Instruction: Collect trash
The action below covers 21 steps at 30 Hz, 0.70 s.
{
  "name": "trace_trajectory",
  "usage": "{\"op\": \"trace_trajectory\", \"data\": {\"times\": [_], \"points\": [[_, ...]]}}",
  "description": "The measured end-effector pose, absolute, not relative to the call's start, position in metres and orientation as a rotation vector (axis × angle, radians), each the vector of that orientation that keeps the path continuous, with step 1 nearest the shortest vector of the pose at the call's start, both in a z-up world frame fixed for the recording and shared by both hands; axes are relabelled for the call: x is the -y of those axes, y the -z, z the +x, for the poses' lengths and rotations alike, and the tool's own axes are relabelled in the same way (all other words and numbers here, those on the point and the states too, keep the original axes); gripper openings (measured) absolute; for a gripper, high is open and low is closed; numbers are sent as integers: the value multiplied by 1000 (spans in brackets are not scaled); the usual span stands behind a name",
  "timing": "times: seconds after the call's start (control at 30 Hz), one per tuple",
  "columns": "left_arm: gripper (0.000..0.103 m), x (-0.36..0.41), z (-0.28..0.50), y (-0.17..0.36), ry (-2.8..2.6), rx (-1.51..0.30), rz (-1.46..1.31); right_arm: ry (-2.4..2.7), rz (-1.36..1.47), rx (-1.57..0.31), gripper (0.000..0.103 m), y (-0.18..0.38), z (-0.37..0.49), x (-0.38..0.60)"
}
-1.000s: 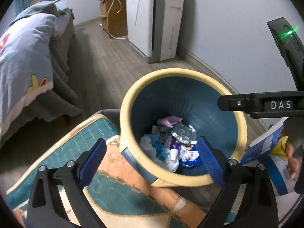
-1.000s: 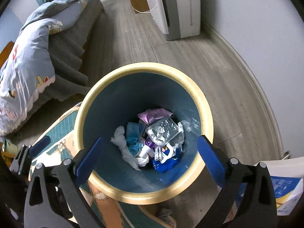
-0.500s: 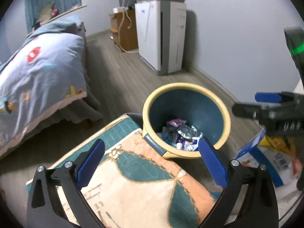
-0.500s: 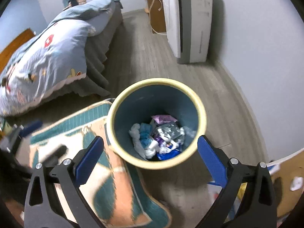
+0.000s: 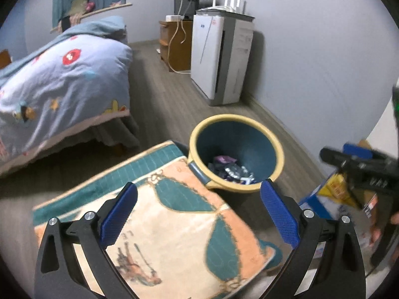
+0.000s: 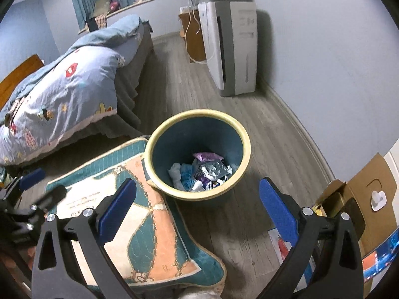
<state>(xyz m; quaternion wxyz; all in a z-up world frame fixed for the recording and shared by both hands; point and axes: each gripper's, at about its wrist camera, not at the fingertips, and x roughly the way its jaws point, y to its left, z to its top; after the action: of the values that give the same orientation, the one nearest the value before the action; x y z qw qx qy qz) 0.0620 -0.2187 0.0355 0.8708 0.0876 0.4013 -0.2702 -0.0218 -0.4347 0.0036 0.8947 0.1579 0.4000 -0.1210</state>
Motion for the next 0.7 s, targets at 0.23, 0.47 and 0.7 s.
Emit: {"op": "trace_trajectory", "data": {"times": [0.23,0.47,0.7], "points": [[98,223,65,-36,569,-775,196,269,414,-815,97,-2,-12,436],[98,222,74,-31,553,-787,205,280,372,-833,97,0,-3,430],[98,221,79,-33,552,-802,160,304,328,-836,97,2,-3,429]]}}
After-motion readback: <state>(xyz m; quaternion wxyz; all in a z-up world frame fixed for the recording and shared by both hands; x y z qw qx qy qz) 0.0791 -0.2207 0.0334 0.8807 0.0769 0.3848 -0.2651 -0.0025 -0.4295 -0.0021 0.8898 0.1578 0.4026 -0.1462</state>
